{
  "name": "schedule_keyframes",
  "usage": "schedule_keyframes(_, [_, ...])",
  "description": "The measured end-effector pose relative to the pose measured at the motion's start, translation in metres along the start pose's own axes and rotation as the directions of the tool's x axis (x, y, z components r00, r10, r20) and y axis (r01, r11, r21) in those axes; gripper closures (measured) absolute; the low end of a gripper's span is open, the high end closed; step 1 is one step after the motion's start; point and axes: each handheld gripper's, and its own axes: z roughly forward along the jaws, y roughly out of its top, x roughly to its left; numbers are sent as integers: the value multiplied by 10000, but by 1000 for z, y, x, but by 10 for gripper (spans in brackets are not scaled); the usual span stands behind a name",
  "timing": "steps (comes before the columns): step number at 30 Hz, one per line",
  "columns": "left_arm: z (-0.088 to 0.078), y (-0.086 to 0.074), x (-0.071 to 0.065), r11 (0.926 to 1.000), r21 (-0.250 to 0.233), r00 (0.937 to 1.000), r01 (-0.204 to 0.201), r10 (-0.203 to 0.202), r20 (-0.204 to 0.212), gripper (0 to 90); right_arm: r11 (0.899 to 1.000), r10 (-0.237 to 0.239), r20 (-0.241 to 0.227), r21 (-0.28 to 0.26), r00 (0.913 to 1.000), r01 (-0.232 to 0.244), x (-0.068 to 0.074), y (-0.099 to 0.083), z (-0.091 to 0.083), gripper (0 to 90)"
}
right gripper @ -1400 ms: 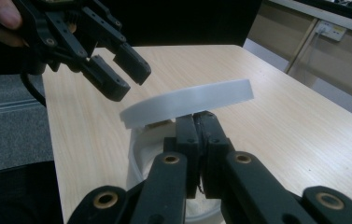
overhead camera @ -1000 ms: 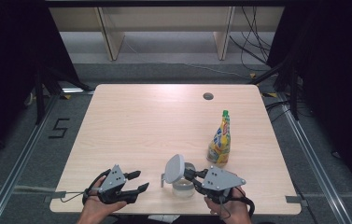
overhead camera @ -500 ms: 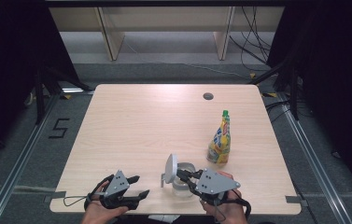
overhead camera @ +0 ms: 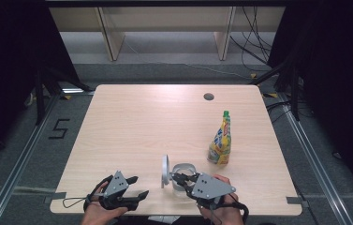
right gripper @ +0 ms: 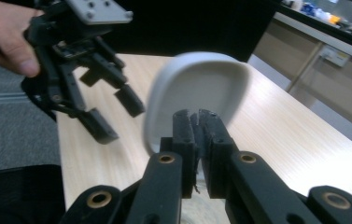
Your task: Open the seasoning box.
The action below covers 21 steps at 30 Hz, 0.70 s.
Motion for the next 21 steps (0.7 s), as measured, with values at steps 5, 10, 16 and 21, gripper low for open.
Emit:
schedule_keyframes(5, [1,0,1,9999,37,9999,144,-144,59,335,9985,542,608,-35,9967,-541,-11,-12,-9,811])
schedule_keyframes(10, [2,1,-2,9998,0,9998,-174,174,13,323,9931,1169,1345,-32,9840,-1175,-24,-26,-21,621])
schedule_keyframes(16, [0,1,0,9996,217,9998,-187,189,-55,317,9786,2005,2257,-7,9533,-2057,-33,-40,-35,494])
schedule_keyframes(21, [1,1,-3,9999,0,9999,120,-120,22,318,9739,2133,3053,87,9281,-2267,-41,-57,-48,467])
